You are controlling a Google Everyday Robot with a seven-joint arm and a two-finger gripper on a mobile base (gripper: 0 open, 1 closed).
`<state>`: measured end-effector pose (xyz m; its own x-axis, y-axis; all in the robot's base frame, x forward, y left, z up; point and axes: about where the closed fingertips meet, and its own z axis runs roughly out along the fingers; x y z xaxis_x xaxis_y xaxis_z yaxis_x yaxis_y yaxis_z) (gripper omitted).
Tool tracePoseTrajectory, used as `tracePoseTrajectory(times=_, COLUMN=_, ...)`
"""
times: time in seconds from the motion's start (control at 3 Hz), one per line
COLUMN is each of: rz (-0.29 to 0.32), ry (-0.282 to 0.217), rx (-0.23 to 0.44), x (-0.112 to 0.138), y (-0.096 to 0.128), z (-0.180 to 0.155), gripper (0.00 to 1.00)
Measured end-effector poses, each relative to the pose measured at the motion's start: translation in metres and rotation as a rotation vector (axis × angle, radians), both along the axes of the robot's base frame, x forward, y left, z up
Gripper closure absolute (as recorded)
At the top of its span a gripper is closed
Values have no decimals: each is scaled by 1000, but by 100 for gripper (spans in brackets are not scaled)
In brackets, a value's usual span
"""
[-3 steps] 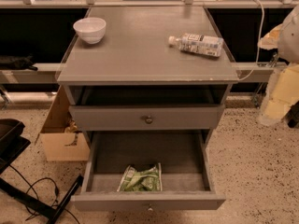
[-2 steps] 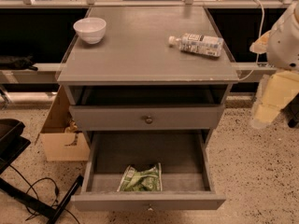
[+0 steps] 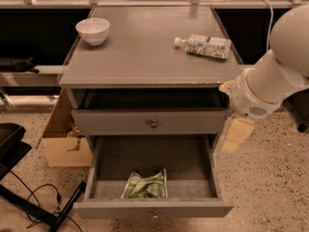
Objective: Pick green jalapeno chip bag from middle drawer and place on counter
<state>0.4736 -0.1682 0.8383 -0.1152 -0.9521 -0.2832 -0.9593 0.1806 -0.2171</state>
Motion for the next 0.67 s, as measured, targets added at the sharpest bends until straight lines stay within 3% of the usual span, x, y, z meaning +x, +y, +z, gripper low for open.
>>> tracePoseTrajectory(times=0.33, rz=-4, ry=-1, rx=86, x=20, y=12, z=-89, gripper=0)
tracePoseTrajectory(times=0.67, rz=-21, ry=-8, rx=132, x=38, y=21, z=-134, gripper=0)
